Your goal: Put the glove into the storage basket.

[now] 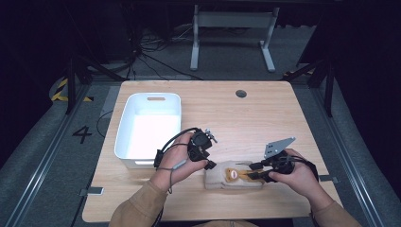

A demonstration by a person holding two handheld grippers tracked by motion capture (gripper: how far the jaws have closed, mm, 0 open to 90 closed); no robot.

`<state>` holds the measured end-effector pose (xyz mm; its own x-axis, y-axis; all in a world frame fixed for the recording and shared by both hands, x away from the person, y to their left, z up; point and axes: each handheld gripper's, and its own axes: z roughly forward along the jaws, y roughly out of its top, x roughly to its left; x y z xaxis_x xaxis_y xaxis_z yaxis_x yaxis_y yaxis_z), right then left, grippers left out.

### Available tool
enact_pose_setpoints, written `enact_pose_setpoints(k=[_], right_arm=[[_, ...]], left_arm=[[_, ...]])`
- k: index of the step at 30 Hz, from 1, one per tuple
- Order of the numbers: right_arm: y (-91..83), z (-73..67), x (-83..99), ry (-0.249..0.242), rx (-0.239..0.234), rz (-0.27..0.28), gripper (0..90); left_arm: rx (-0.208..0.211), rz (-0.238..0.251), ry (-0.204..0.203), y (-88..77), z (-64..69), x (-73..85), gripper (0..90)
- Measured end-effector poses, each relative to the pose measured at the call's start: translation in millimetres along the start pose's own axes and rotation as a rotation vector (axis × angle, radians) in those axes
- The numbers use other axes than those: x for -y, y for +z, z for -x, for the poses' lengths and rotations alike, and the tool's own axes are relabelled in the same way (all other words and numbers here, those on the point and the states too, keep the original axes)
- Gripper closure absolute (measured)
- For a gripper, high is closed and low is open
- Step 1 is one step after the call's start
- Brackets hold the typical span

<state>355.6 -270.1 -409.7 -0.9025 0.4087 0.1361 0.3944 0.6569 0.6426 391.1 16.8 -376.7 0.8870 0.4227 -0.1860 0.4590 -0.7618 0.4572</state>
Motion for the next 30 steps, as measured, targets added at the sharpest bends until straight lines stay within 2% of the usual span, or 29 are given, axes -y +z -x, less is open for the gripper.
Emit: enact_pose_setpoints(k=[5, 7, 11, 22, 24, 29, 30], right_arm=[[-8.7, 4.5, 3.8, 0.025, 0.016, 0.026, 57.5], [-11.6, 6.4, 5.5, 0.033, 0.024, 0.035, 56.9], [-18.0, 11.2, 9.1, 0.054, 0.033, 0.057, 55.8], [-26.5, 19.4, 15.2, 0.094, 0.040, 0.086, 54.0], [-26.4, 20.1, 16.6, 0.100, 0.038, 0.089, 53.6], [-28.6, 22.1, 18.3, 0.111, 0.040, 0.108, 52.8], [-28.8, 22.2, 18.3, 0.112, 0.039, 0.109, 52.8]], left_arm=[[0.011, -0.004, 0.019, 3.3, 3.8, -2.7, 49.8], [0.014, -0.006, 0.027, 4.6, 5.0, -3.9, 46.1], [0.016, -0.002, 0.074, 11.6, 8.8, -7.1, 40.0], [0.013, -0.019, 0.136, 33.0, 16.5, -12.5, 31.0], [0.022, -0.025, 0.151, 37.5, 17.5, -13.6, 29.6], [0.016, -0.046, 0.207, 49.5, 24.1, -16.2, 22.6], [0.016, -0.046, 0.207, 49.5, 24.1, -16.2, 22.6]])
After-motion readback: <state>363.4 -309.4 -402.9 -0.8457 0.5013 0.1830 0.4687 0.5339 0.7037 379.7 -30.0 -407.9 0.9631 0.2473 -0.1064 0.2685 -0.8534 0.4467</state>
